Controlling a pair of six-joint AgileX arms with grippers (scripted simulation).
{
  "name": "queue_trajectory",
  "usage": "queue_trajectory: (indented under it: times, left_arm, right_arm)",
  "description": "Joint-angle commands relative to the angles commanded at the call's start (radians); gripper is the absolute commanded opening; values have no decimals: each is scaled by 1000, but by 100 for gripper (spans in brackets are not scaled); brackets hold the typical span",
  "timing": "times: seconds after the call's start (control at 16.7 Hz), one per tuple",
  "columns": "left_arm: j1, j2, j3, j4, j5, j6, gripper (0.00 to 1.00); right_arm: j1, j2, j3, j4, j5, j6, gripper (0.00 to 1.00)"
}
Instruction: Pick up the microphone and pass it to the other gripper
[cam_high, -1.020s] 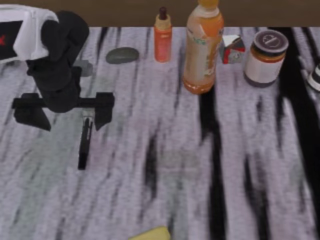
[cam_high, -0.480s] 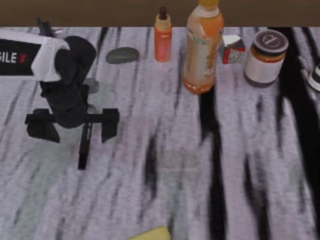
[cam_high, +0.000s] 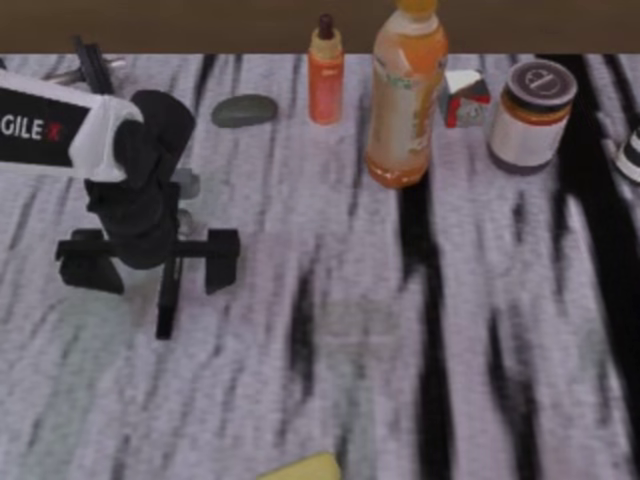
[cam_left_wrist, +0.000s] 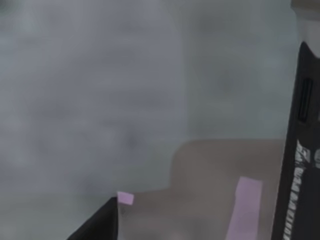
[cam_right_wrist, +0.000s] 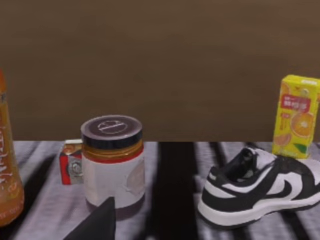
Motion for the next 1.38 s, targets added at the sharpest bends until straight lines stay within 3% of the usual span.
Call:
queue_trajectory:
  times: [0.78,1.38]
  left_arm:
    - [0,0,0,0,0,0,2]
    - [-1,-58,20,-24,-12,10,0]
  right_arm:
    - [0,0,0,0,0,0,100]
    - [0,0,0,0,0,0,100]
